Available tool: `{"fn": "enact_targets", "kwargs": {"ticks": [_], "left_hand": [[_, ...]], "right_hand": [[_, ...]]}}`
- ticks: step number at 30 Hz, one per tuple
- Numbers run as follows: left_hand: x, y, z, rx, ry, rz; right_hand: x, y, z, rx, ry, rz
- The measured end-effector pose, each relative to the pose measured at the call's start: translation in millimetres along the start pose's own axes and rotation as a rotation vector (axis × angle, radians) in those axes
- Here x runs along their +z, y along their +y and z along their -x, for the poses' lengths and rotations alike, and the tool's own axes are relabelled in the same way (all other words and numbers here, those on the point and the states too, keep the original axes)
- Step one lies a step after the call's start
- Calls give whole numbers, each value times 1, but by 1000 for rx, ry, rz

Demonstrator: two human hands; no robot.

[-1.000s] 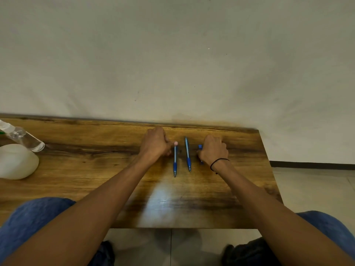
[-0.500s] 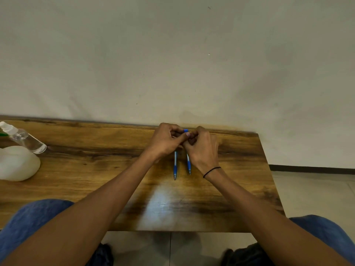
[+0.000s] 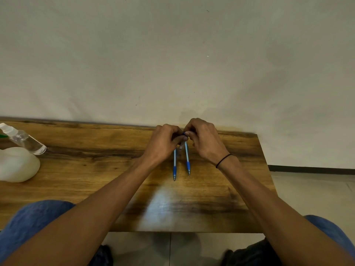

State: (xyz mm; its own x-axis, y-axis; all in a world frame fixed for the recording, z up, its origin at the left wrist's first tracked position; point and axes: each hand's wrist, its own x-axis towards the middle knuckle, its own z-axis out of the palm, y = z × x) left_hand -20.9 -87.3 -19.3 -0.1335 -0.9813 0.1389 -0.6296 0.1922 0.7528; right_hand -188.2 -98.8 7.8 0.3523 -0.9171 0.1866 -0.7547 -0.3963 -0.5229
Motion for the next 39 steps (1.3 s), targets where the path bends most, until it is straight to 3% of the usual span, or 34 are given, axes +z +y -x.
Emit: {"fn": "enact_targets", "kwargs": {"ticks": [8,12,19,27,30,33,39], "left_hand": [[2,0,2,23,-16,-5],[3,-2,0,6,35,10],[6,-6,-2,-39,52,29],[3,-5,-4,-57,63,22],[1,-2,-5,-74,58,63],[-1,2,-4,-86,46,65],[-8,8,-5,-126,79,131]], "right_hand": [[5,9,0,15,0,102],[3,18,-4,175,36,119],[28,42,14,446,-159,213],[44,47,20,441,-158,195],[37,45,13,454,-70,77],[28,35,8,399,60,-198],[23,6,11,336,47,-703]]}}
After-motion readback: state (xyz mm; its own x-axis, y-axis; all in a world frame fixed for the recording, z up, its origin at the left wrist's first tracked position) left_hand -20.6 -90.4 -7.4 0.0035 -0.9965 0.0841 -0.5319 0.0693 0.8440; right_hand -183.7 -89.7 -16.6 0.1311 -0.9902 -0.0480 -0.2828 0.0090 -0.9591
